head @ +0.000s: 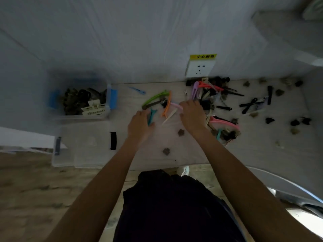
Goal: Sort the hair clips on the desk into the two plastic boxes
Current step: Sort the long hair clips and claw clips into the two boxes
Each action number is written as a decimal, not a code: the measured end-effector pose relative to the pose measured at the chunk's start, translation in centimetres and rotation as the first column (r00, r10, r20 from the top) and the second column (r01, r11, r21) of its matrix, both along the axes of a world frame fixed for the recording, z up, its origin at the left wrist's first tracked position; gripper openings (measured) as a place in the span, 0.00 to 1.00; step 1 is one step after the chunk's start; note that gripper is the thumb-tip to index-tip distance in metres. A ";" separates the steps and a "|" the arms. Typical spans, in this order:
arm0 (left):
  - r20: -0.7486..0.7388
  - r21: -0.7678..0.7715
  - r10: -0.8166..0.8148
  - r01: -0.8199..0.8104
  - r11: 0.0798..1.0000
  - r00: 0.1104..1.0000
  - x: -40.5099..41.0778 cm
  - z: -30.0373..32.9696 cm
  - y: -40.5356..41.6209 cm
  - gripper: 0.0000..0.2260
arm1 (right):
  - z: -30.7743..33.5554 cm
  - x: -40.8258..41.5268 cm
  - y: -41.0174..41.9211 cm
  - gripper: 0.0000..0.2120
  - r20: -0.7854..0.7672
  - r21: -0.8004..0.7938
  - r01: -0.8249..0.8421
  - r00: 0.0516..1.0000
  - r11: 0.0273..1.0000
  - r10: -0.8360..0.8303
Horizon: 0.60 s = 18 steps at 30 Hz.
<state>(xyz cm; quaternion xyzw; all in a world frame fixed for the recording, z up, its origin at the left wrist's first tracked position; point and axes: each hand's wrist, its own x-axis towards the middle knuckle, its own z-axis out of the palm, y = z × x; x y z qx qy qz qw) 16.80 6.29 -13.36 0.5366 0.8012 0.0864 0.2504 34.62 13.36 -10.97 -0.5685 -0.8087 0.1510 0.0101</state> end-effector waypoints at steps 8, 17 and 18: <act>0.003 0.124 -0.029 0.028 0.992 1.000 -1.1 1.8 3.3 0.11 | -0.1 1.2 1.7 0.11 -0.064 -0.056 0.073 0.995 0.996 -0.076; -0.024 0.047 -0.151 0.152 0.987 0.988 -2.1 1.1 8.7 0.11 | 0.5 -0.8 3.1 0.10 -0.139 -0.100 0.079 0.986 0.992 -0.093; -0.026 0.037 -0.146 0.147 0.988 0.989 -2.2 0.9 8.7 0.11 | 0.4 -1.0 3.3 0.10 -0.106 -0.096 0.056 0.992 0.994 -0.066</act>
